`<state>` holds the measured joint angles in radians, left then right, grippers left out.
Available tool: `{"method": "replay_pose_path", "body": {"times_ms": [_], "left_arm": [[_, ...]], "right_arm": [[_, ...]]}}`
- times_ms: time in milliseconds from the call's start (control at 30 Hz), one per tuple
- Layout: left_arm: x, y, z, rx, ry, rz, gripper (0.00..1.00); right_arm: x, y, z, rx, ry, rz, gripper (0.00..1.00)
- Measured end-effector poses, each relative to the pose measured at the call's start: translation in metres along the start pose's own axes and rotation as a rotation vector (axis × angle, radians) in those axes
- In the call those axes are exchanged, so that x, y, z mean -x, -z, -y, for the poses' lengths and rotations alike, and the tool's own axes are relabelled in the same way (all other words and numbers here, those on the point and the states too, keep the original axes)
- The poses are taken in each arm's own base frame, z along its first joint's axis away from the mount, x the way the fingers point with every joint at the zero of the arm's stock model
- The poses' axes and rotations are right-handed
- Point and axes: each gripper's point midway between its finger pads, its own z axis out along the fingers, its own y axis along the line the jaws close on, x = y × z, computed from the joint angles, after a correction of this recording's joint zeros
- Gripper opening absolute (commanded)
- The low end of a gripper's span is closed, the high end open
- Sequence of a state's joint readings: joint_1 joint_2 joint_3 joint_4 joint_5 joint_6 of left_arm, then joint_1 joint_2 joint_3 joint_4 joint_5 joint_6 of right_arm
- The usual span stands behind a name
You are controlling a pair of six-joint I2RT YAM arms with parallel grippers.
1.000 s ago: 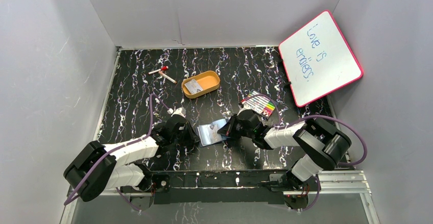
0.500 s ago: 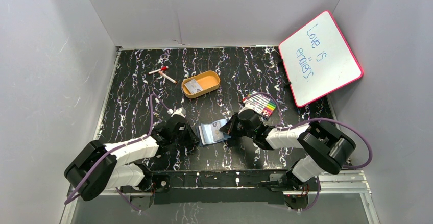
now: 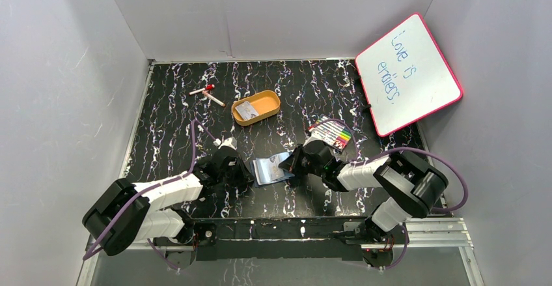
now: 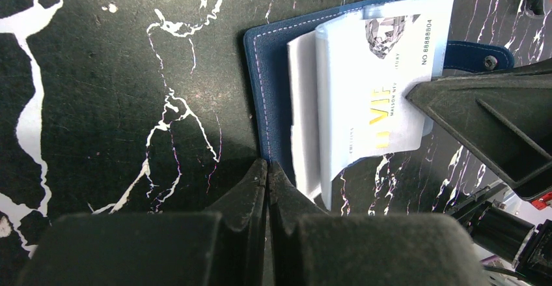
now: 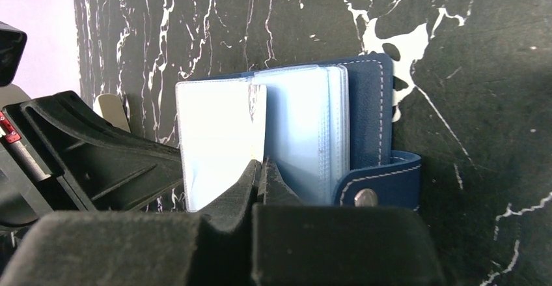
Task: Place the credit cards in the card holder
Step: Insert the credit card into the card holder.
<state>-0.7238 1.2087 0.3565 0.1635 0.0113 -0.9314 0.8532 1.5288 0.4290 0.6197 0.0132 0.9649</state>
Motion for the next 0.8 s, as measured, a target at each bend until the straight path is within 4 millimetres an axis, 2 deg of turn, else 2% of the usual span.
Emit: {"method": "replay_pose_path", "body": {"times_ms": [667,800], "left_arm": [[0.001,-0.001,0.001,-0.002,0.002,0.001,0.0],[0.001,-0.001,0.001,-0.001,0.004,0.001,0.0]], "right_arm": [[-0.015,-0.012,-0.008,0.069,0.006,-0.06,0.0],[-0.017,-0.013,-0.012,0.078,0.01,-0.068,0.15]]}}
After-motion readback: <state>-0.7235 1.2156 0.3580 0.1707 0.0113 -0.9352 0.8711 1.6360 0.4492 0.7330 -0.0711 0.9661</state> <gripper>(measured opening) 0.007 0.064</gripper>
